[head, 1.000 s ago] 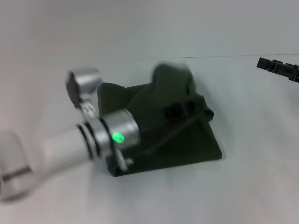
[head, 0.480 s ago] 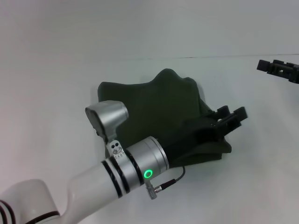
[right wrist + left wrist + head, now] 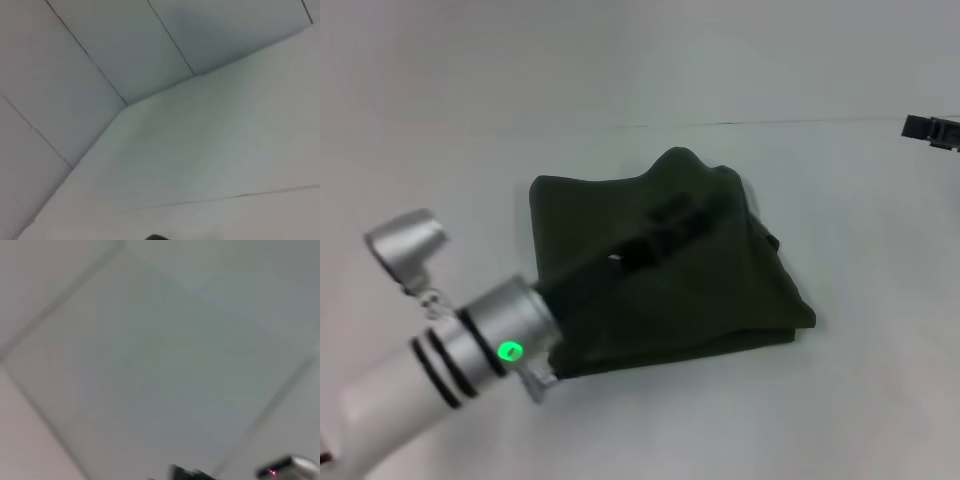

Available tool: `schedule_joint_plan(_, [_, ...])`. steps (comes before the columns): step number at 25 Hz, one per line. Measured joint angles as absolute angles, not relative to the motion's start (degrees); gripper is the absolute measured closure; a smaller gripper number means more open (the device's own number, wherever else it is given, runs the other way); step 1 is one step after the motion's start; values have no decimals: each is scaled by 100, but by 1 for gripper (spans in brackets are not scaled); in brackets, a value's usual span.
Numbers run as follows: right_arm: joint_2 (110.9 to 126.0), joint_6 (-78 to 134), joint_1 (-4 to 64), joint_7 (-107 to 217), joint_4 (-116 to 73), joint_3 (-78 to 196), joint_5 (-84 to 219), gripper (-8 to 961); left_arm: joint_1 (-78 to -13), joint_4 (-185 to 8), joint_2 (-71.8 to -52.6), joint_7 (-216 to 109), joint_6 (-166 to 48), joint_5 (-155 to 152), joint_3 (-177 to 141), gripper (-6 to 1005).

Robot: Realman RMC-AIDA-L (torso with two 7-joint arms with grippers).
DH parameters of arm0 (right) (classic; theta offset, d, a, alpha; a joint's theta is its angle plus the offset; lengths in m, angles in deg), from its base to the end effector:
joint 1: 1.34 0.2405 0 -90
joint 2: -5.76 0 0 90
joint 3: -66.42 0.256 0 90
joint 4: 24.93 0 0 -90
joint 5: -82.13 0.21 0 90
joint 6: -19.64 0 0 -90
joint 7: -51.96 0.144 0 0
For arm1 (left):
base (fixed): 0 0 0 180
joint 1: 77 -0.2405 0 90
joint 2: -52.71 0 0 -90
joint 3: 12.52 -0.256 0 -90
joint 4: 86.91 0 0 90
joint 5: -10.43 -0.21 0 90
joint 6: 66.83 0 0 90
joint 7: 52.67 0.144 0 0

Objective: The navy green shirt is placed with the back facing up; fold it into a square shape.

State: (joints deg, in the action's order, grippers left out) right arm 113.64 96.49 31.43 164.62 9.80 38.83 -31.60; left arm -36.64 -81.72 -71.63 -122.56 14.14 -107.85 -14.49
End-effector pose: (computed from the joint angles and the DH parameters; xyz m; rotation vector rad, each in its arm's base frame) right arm 0.3113 0.3863 0.1117 -2.0971 1.3142 0.8018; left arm -0.1842 0.3168 -0.1074 -2.2726 -1.2391 -1.5081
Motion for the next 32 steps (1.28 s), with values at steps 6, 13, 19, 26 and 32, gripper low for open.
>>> schedule_joint_plan(6, [11172,9789,3167,17020,982,3529,-3170,118,-3784,-9154,-7140,-13181,1188,-10775,-1163,65])
schedule_joint_plan(13, [11297,9823,3143,17087,966,3580,-3136,118,-3577,-9680,-7122,-13814,118,-10795,-1162,65])
schedule_joint_plan(19, [11457,9798,3123,17075,972,3592,-3126,118,-3290,-10005,-7103,-14466,-768,-10815,-1843,66])
schedule_joint_plan(26, [11484,9793,3130,17029,985,3599,-3125,118,-2971,-10065,-7127,-14580,-1691,-10804,-2135,66])
schedule_joint_plan(32, [11483,9743,3166,16956,987,3579,-3140,118,-2914,-10172,-7120,-14581,-1700,-10781,-2175,66])
